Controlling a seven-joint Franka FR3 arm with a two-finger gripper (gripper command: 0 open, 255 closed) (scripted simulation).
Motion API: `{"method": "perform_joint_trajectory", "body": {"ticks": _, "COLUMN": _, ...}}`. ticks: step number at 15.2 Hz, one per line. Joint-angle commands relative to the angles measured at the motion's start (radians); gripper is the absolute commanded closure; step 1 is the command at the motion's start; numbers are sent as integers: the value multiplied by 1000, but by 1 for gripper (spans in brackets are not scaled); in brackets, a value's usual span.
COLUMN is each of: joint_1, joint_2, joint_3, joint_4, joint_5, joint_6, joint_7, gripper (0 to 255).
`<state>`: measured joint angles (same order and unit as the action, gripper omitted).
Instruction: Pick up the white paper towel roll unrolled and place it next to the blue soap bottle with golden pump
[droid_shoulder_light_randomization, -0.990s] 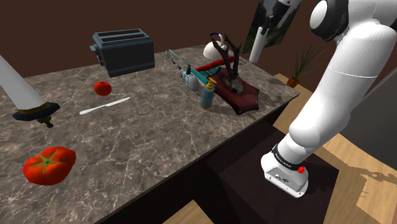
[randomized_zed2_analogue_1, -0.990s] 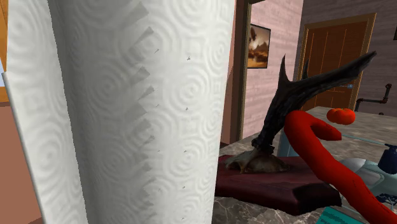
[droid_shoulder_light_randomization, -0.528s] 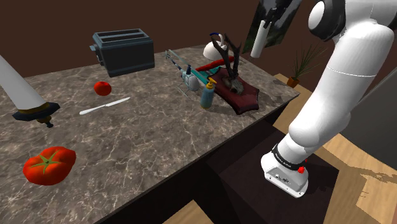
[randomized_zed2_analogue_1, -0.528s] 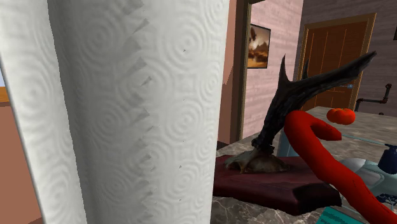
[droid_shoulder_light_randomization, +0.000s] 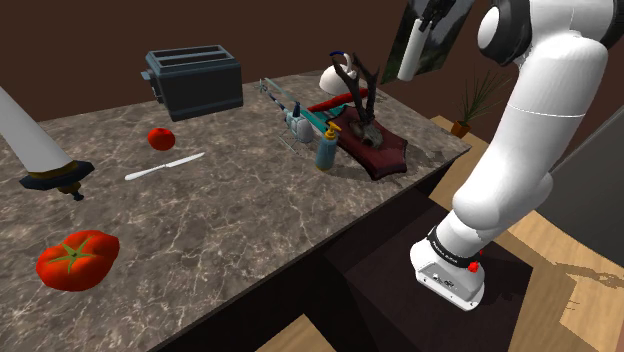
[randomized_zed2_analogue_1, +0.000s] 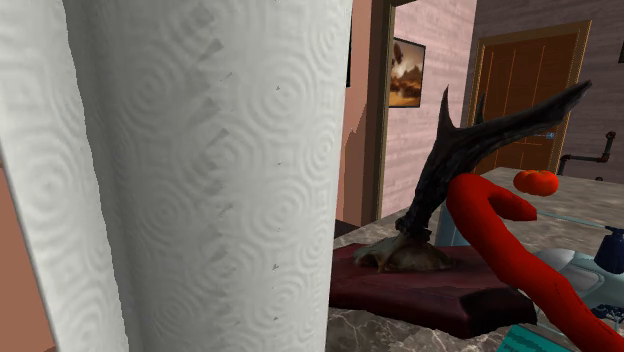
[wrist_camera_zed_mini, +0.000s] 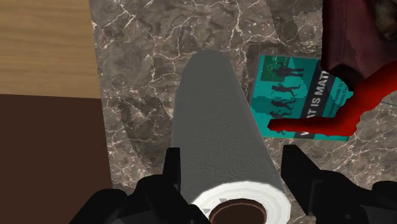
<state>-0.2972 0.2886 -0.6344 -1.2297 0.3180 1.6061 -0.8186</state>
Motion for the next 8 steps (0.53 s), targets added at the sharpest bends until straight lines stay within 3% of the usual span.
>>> {"method": "perform_joint_trajectory", "body": {"ticks": 1, "joint_1": -10, "joint_2": 11, "joint_3": 0, "joint_4": 42, "joint_5": 7, "joint_6": -33, "joint_7": 3, "gripper": 255}}
{"method": "perform_joint_trajectory", "body": {"ticks": 8, "joint_1": -82, "joint_2": 92, "joint_3": 4, "joint_4": 260, "joint_5": 63, "joint_6": -177, "joint_7": 10, "gripper": 255}}
